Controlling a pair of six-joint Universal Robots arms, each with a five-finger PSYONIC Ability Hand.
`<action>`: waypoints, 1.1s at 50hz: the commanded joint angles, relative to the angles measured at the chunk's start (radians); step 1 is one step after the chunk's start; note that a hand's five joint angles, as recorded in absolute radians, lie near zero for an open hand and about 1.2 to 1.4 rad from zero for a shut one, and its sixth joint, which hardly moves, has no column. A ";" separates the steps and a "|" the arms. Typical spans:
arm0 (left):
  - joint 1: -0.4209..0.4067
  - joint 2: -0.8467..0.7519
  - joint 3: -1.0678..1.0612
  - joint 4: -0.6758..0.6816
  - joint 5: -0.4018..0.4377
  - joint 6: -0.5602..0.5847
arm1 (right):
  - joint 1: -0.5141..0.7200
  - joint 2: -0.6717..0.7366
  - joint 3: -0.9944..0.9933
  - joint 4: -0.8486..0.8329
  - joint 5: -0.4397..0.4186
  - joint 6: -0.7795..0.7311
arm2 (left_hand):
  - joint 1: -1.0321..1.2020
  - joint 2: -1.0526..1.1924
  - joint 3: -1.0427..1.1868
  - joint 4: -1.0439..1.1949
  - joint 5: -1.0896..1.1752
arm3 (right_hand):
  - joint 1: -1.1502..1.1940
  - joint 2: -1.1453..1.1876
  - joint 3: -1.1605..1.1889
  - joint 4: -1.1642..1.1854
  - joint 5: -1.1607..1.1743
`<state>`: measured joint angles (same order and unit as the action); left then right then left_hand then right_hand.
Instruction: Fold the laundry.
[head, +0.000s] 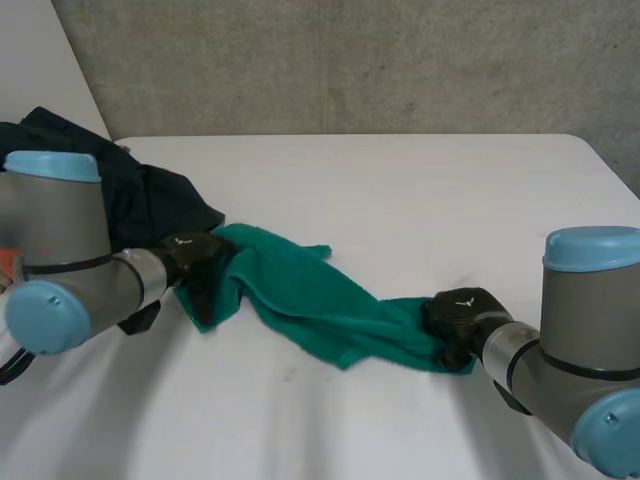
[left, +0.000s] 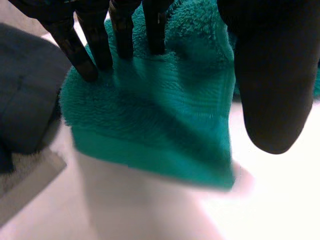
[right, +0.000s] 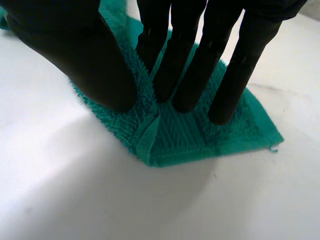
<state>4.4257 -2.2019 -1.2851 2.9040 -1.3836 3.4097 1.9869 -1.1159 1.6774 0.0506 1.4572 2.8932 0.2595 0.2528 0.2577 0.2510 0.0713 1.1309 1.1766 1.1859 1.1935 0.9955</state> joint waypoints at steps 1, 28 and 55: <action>-0.075 -0.103 0.145 -0.005 -0.055 0.011 | 0.001 -0.024 0.010 -0.020 -0.001 0.003 | -0.014 -0.007 -0.012 -0.005 0.000 | 0.265 0.220 0.210 0.203 0.226; -0.128 0.106 0.294 -0.150 -0.143 -0.046 | -0.083 -0.186 -0.097 0.054 0.040 -0.166 | 1.137 1.143 1.139 1.145 1.150 | 0.265 0.220 0.210 0.203 0.226; -0.077 -0.119 0.806 -0.376 0.029 0.164 | -0.134 0.049 -0.677 0.292 0.058 -0.350 | 1.137 1.143 1.139 1.145 1.150 | 0.265 0.220 0.210 0.203 0.226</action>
<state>4.3999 -2.1111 -0.7108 2.4292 -1.3272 3.5688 1.8411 -1.2667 1.1114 0.4812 1.4556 2.5158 1.1154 1.1921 1.1851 1.1973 0.9900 1.1309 1.1768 1.1907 1.1982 0.9955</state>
